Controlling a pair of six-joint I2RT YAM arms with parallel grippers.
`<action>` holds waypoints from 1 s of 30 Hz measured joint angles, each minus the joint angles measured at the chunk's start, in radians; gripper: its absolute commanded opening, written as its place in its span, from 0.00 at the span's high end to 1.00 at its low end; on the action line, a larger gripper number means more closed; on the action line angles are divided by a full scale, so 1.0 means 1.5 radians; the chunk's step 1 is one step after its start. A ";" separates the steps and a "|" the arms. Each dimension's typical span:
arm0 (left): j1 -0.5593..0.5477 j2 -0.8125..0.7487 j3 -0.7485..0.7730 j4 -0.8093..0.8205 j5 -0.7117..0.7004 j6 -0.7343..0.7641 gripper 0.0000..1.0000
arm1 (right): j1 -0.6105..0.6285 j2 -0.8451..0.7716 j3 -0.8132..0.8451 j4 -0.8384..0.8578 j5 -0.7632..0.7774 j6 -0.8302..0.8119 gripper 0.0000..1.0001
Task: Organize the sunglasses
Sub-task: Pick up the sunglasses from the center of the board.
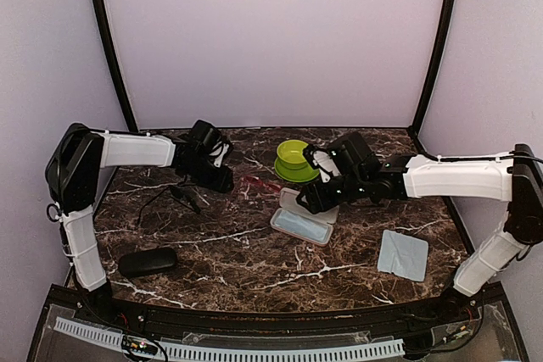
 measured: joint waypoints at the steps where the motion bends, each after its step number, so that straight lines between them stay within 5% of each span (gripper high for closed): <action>1: 0.000 0.011 0.009 0.004 0.005 0.003 0.49 | 0.000 0.000 -0.002 0.000 0.000 0.001 0.34; 17: -0.006 0.095 0.061 0.020 0.060 0.013 0.81 | -0.005 0.000 -0.027 0.003 -0.001 0.012 0.35; 30: -0.026 0.103 0.061 0.038 0.016 0.008 1.00 | -0.005 0.000 -0.045 0.012 -0.009 0.023 0.36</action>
